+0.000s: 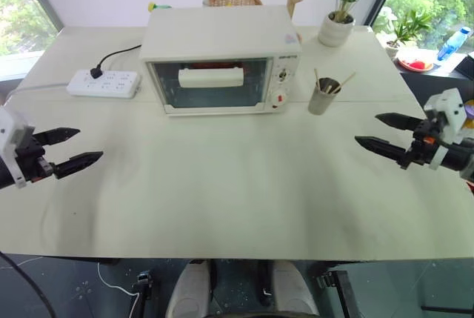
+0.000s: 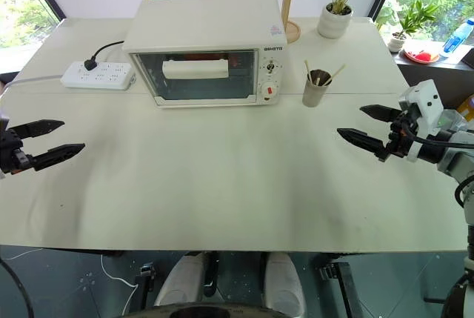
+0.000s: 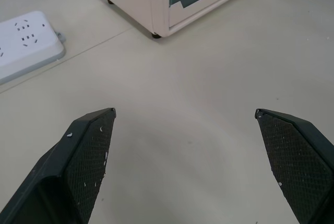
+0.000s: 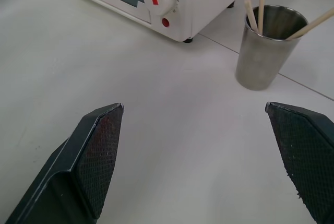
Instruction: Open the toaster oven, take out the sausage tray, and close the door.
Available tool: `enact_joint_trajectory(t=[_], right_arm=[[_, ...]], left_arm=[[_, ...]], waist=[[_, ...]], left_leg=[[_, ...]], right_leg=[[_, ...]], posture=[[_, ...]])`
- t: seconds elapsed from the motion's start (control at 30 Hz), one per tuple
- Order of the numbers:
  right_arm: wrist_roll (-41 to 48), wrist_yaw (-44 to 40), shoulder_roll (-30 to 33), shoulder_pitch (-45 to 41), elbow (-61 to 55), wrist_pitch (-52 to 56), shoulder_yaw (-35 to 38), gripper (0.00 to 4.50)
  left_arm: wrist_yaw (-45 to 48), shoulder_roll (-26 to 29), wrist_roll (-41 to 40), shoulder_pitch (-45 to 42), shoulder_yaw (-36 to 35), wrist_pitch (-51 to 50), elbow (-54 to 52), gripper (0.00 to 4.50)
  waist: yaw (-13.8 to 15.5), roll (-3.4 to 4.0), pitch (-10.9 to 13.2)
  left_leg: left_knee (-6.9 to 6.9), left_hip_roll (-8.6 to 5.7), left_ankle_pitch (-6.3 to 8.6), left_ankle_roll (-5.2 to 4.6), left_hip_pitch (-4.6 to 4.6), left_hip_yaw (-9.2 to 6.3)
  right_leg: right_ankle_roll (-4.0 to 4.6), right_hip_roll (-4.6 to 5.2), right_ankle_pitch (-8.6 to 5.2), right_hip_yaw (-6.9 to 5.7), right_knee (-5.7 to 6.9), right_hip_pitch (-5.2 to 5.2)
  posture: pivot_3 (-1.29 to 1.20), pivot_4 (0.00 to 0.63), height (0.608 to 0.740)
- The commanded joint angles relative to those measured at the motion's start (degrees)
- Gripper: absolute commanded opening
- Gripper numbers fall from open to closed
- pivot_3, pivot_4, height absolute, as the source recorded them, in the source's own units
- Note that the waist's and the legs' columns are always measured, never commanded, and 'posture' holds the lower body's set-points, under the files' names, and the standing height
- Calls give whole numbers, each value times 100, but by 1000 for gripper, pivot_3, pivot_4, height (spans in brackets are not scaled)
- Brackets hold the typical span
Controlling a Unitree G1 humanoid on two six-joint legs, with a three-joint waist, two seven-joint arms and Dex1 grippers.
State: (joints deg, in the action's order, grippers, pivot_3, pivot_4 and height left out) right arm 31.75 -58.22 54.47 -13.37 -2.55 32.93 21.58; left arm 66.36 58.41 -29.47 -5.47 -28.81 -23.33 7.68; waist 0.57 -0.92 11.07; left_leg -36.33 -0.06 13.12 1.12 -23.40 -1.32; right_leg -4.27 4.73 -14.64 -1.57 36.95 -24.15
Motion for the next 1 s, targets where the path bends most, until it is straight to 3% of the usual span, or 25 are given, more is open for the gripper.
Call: enact_joint_trajectory(t=[0.03, 0.33, 0.47, 0.67, 1.0], right_arm=[[26, -13, 83, -37, -136, -54, 94, 4463], [311, 171, -28, -847, -707, 475, -427, 4463], [378, 938, -741, -1819, -1149, 1183, -1210, 4463], [144, 1700, -1898, -2595, -1172, 1474, -2074, 4463], [-915, 1974, -3173, -3607, 366, 611, -3060, 4463]], left_arm=[[-3, 46, -133, -208, -103, 16, -137, 4500], [133, -231, -295, -1344, 803, -224, -265, 4500], [325, -520, -345, -2462, 1502, -439, -144, 4500], [501, -812, -173, -3673, 2070, -658, 523, 4500], [785, -814, -207, -4027, 2065, -689, 648, 4500]], waist=[[2, 0, 0], [-8, -1, -1], [-47, -7, 0], [-123, -11, 1], [-161, -12, 2]], left_leg=[[0, 0, 0, 0, 0, 2], [-7, 0, -1, 0, 2, 7], [-19, -1, -1, 0, 0, 5], [-25, -8, -1, -1, -6, -3], [-28, -10, -1, -2, -6, -4]], right_leg=[[0, 0, 0, 0, 1, 0], [-7, -4, 5, 1, 8, 3], [-3, -21, 10, 0, 16, 2], [-3, -23, 11, -1, 24, 2], [-9, -24, 14, -1, 32, -3]], posture=[[0, 150, 740], [0, 150, 740], [0, 150, 740], [0, 150, 740], [0, 150, 740]])
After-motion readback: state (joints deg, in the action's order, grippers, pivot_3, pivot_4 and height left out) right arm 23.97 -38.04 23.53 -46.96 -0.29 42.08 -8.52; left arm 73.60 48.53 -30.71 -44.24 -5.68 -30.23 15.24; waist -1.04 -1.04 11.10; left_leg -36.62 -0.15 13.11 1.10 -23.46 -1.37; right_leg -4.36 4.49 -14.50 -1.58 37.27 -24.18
